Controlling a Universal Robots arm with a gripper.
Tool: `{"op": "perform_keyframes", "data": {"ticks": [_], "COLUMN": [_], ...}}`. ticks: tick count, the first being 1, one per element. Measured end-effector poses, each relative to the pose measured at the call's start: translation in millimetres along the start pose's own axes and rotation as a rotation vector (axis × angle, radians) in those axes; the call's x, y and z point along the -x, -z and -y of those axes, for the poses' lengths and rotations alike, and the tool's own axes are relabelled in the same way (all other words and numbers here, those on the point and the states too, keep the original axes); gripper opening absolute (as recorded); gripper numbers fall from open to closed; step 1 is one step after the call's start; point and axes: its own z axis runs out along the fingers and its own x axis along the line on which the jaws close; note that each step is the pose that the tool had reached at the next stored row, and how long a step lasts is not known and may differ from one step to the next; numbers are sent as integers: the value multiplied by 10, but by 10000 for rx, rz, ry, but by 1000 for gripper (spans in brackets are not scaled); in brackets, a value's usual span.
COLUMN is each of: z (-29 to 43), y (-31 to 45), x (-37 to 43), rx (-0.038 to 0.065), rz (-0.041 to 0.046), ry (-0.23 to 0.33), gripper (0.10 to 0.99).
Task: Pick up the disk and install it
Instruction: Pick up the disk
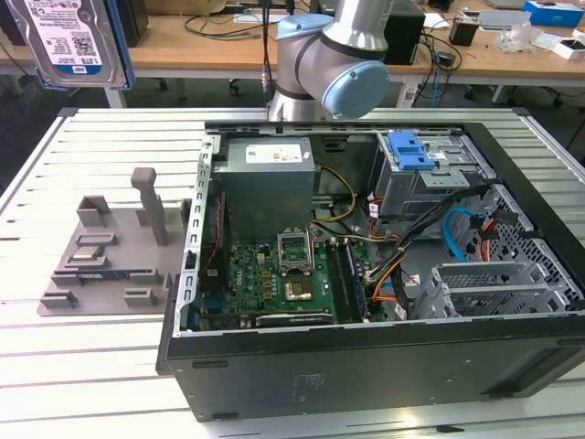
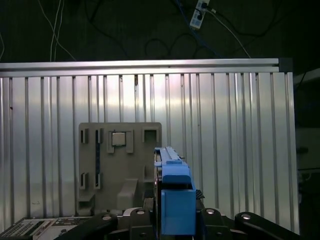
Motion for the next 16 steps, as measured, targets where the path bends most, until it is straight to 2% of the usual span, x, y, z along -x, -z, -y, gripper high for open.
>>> {"op": "perform_keyframes", "data": {"ticks": [6,7,11,16], "z": [247,307,458,691], "y": [10,13,19,29], "x": [6,9,13,19], "rx": [0,0,1,6], "rz": [1,0,0,0], "ry": [2,0,1,0], "gripper": [369,369,369,369]}}
